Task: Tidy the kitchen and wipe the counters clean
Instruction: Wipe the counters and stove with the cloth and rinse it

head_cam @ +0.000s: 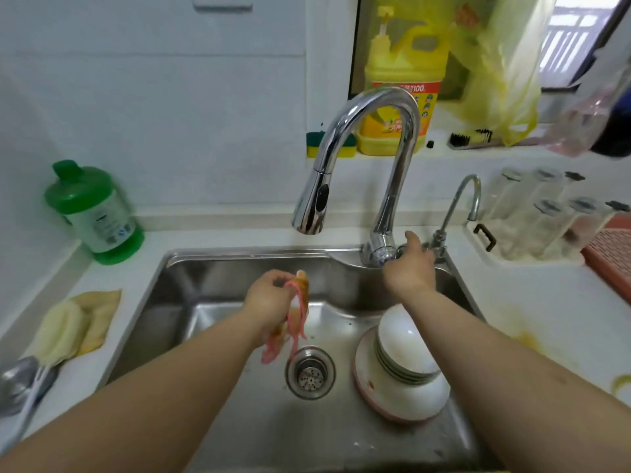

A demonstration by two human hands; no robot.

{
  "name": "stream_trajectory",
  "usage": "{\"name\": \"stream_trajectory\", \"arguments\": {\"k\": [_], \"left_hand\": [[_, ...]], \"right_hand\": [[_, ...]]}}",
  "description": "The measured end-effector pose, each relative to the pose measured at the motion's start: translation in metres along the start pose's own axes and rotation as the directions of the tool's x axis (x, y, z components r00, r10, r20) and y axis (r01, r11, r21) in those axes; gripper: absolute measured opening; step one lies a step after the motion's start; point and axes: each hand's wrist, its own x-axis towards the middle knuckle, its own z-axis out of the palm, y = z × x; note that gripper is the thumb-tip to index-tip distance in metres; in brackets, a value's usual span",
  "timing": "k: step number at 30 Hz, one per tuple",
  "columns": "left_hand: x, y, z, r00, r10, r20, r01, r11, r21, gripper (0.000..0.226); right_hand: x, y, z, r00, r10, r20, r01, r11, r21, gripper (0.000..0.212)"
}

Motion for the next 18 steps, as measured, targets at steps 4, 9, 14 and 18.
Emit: {"name": "stream_trajectory", "arguments": {"k": [4, 9, 14, 18], "left_hand": [[0.019, 0.009, 0.006, 0.999, 0.043, -0.033, -0.042, 0.999, 0.022, 0.014], [0.029, 0.015, 0.007, 1.0, 0.004, -0.026, -0.004, 1.0, 0.012, 0.014], [0.037, 0.022, 0.007, 0.999, -0.027, 0.029, 0.03, 0.996, -0.089, 0.012], [0.045, 0.03, 0.014, 1.0, -0.013, 0.019, 0.015, 0.996, -0.091, 0.012]], "right_hand": [[0.005, 0.007, 0.004, 1.0, 0.008, -0.028, -0.012, 0.989, -0.145, 0.042], [-0.004, 0.011, 0.004, 0.995, 0.085, -0.046, -0.095, 0.959, -0.269, 0.04], [-0.017, -0.003, 0.017, 0.983, -0.17, -0.067, 0.152, 0.964, -0.22, 0.045], [-0.028, -0.018, 0.05, 0.889, -0.222, 0.401, 0.204, 0.975, 0.087, 0.044]]}}
